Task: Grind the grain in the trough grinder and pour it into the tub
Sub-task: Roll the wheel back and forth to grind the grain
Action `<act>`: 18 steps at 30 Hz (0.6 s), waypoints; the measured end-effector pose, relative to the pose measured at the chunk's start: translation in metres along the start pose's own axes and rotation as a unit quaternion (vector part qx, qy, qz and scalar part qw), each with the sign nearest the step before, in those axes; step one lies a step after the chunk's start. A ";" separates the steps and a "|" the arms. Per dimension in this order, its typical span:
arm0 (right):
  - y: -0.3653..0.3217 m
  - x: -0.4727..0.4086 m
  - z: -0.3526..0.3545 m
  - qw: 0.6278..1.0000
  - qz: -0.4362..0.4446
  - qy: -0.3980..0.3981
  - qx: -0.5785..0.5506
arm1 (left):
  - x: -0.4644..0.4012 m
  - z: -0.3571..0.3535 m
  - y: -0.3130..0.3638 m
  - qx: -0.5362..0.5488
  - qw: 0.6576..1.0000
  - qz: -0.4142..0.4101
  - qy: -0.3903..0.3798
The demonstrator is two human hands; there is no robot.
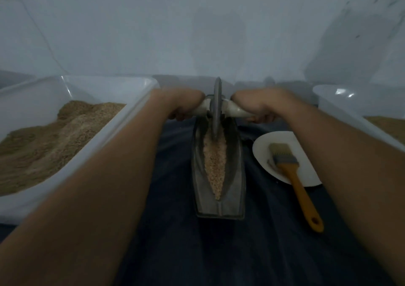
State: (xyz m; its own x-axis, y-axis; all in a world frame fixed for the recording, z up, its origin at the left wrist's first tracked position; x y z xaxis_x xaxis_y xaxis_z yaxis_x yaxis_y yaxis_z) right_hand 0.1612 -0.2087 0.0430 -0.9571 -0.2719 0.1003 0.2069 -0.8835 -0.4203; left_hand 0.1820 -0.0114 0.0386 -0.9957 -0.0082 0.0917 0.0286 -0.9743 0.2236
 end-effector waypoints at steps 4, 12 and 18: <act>-0.007 0.013 -0.011 0.985 0.038 0.104 0.132 | 0.038 -0.023 -0.017 -0.147 0.967 -0.045 0.201; -0.009 0.097 -0.065 0.857 0.119 0.421 0.273 | 0.133 -0.056 -0.033 -0.163 0.898 -0.089 0.399; -0.008 0.082 -0.058 0.842 0.123 0.416 0.321 | 0.121 -0.057 -0.039 -0.197 0.894 -0.086 0.392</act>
State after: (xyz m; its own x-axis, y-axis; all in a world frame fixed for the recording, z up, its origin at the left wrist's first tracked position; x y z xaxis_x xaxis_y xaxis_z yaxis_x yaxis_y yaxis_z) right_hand 0.0694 -0.2020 0.0026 -0.6246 -0.3504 -0.6979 0.2305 -0.9366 0.2640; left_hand 0.0554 0.0132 -0.0144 -0.7416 0.1446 -0.6550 -0.0100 -0.9788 -0.2047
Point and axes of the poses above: each hand's wrist, its own x-axis away from the middle knuckle, its own z-axis out of the back of the hand, y = z × x, the point moved 1 cm from there along -x, towards the middle knuckle, and after that the axes turned 10 degrees about z, right-handed, at the moved point
